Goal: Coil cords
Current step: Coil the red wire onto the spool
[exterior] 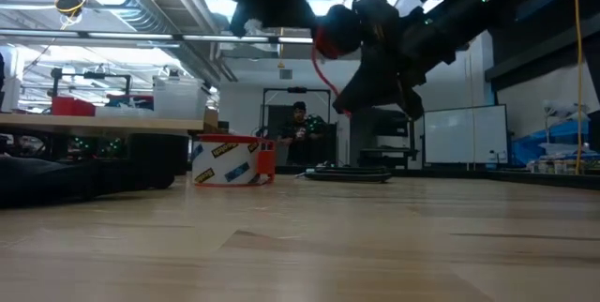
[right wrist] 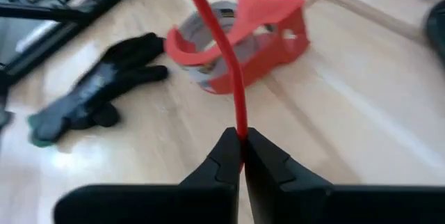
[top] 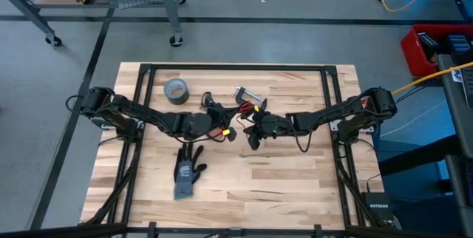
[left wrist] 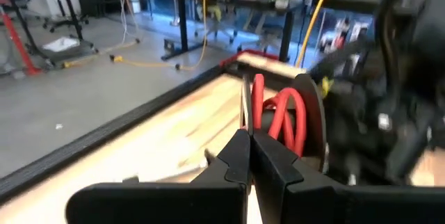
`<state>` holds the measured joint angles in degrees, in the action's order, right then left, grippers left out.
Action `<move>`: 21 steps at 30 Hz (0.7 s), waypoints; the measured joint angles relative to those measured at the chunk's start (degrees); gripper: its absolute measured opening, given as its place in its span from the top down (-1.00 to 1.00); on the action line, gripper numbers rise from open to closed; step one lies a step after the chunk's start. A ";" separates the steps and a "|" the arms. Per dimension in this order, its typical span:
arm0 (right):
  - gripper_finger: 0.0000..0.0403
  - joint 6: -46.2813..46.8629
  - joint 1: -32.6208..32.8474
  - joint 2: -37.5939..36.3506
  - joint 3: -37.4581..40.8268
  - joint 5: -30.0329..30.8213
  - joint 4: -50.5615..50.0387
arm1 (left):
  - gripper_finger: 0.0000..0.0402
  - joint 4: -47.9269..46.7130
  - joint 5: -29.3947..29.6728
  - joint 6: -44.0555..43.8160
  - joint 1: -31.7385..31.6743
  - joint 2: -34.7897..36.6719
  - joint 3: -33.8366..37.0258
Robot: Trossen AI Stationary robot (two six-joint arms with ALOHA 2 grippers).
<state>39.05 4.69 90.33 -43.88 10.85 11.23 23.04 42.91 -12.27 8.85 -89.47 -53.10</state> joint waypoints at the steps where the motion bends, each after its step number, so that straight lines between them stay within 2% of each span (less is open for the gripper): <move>1: 0.94 -0.33 -0.33 -0.48 0.00 0.00 -1.06 | 1.00 -1.26 -0.01 -0.83 0.13 0.00 0.00; 8: 0.95 -0.92 -1.38 -5.23 0.00 1.48 -8.38 | 1.00 -8.94 -0.41 -5.35 0.64 0.00 0.00; 21: 0.95 -1.94 -1.45 -7.37 0.00 2.77 -14.35 | 1.00 -10.98 -3.34 -5.91 0.92 0.00 0.00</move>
<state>37.11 3.25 82.96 -43.88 13.62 -3.12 12.06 39.56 -18.18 9.77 -89.47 -53.10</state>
